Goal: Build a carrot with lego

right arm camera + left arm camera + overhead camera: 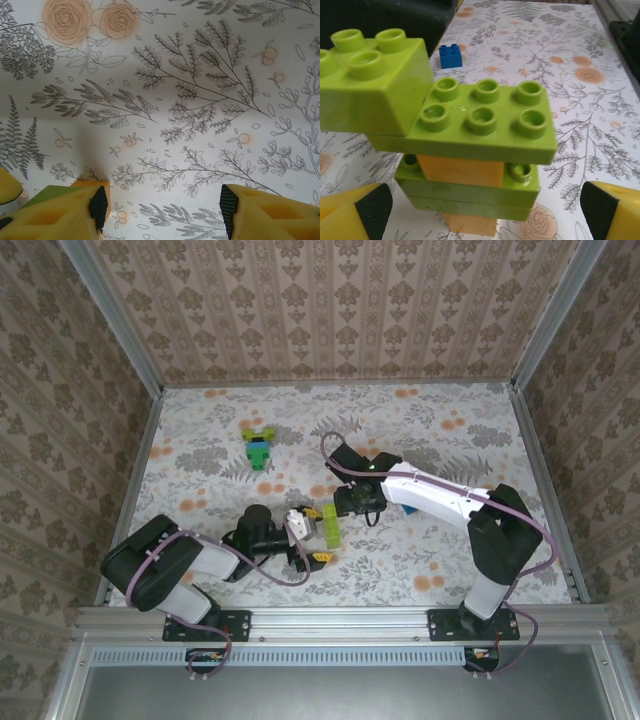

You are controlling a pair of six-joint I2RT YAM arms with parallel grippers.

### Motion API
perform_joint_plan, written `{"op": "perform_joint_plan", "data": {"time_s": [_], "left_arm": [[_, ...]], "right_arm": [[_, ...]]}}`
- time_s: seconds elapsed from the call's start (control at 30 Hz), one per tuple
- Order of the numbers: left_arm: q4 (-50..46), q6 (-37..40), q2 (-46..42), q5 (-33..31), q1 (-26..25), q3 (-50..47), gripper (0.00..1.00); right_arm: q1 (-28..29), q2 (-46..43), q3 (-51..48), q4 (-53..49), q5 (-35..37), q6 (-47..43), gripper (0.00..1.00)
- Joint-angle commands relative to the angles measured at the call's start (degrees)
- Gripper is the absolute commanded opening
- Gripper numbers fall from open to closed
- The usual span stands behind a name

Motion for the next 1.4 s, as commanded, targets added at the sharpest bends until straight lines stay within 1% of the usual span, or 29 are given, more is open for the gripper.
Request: {"op": "perform_joint_plan", "data": {"time_s": [0.0,0.27,0.47,0.8,0.9,0.97,1.07,1.13,1.23,1.37], "left_arm": [[0.06,-1.29,1.44,-2.21,0.66,1.56,1.00],[1.21,-2.49,1.99,-4.32,1.81,1.48,1.00],[1.26,-2.57,2.38,-4.33,2.11,1.71,1.00],[0.95,-2.75,2.58,-3.94,2.36,2.08,1.00],[0.96,-2.70,2.60,-3.93,2.43,2.14,1.00],[1.10,-2.54,2.64,-3.60,2.68,2.36,1.00],[1.83,-2.32,3.82,-1.56,4.33,3.49,1.00],[2.66,-2.43,5.18,1.78,6.07,4.67,1.00],[3.16,-1.93,7.04,6.80,7.73,6.21,1.00],[2.30,0.00,8.31,12.39,8.22,7.77,1.00]], "right_arm": [[-0.31,1.29,2.14,0.53,-0.87,-1.66,0.64],[-0.34,3.05,5.13,1.10,-1.84,-3.76,0.64],[-0.23,4.56,7.61,0.18,-2.66,-6.34,0.65],[-0.27,5.87,10.03,-1.67,-3.00,-11.90,0.69],[-0.27,5.60,10.31,-1.19,-2.32,-12.36,0.71],[-0.36,5.15,10.82,-1.40,-0.10,-12.50,0.73],[-1.55,3.87,11.38,-2.80,2.99,-12.39,0.75],[-2.90,2.03,10.52,-3.49,3.85,-12.58,0.76],[-5.02,-2.17,6.89,-3.52,3.96,-13.09,0.77],[-7.75,-7.92,0.76,-3.60,3.26,-14.09,0.78]]}}
